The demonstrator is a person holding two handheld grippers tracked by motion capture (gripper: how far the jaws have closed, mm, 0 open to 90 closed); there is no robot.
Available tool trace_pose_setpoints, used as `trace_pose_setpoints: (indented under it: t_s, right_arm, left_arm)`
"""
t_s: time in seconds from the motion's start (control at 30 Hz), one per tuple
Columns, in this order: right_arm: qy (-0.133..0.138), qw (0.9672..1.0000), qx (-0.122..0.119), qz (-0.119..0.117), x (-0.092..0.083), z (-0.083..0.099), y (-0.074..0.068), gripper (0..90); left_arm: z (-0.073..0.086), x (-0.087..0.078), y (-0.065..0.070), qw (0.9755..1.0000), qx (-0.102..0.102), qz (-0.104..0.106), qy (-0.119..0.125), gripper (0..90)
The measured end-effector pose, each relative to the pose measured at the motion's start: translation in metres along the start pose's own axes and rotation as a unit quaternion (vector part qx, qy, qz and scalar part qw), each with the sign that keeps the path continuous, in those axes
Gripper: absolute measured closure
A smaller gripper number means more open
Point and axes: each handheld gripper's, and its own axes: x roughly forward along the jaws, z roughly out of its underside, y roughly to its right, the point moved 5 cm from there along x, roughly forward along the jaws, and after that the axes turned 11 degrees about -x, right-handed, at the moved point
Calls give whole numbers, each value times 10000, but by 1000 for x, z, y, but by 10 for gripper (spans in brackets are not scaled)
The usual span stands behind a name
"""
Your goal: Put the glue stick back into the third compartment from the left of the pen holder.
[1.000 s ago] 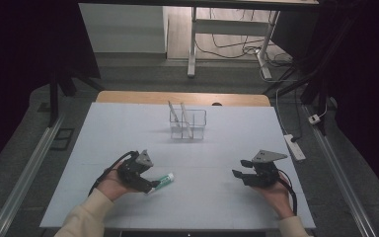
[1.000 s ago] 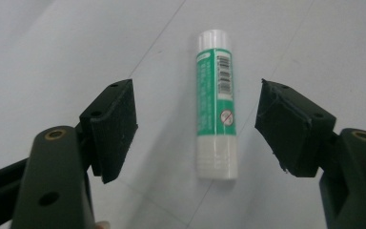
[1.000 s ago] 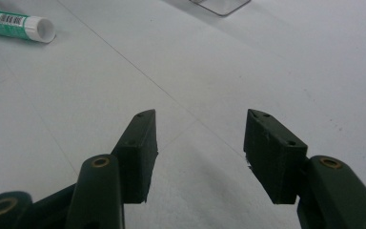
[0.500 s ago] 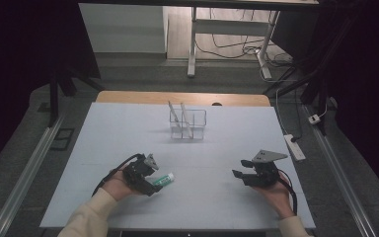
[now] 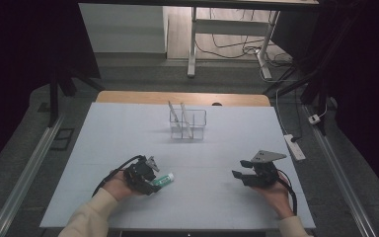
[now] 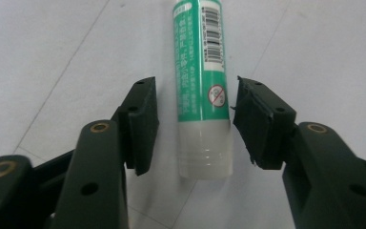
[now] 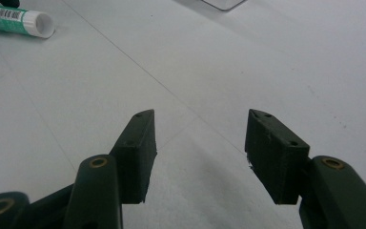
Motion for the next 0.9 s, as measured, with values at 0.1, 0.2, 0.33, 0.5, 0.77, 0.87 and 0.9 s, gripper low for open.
trace_pose_setpoints:
  t_s: [0.1,0.2,0.33,0.5,0.77,0.87,0.9]
  right_arm:
    - [-8,10000,7,2,0,0,0,437]
    - [-12,10000,14,11,0,0,1,437]
    - [-13,10000,17,12,0,0,1,436]
    - [-6,10000,14,27,0,0,1,436]
    - [32,10000,20,47,-1,-1,1,436]
    - [40,10000,21,41,-1,-1,1,436]
    - [39,10000,20,43,-1,-1,1,436]
  left_arm:
    - [1,2,-1,10000,-2,15,-52,552]
    - [1,2,0,9999,7,123,-84,615]
    - [1,2,-1,9999,-9,141,-94,642]
    - [1,2,-1,9999,58,73,-64,648]
    - [1,-9,-5,9994,-1,-129,330,650]
    - [0,-20,-5,9983,31,-80,582,650]
    - [-1,-23,-5,9978,28,-71,662,650]
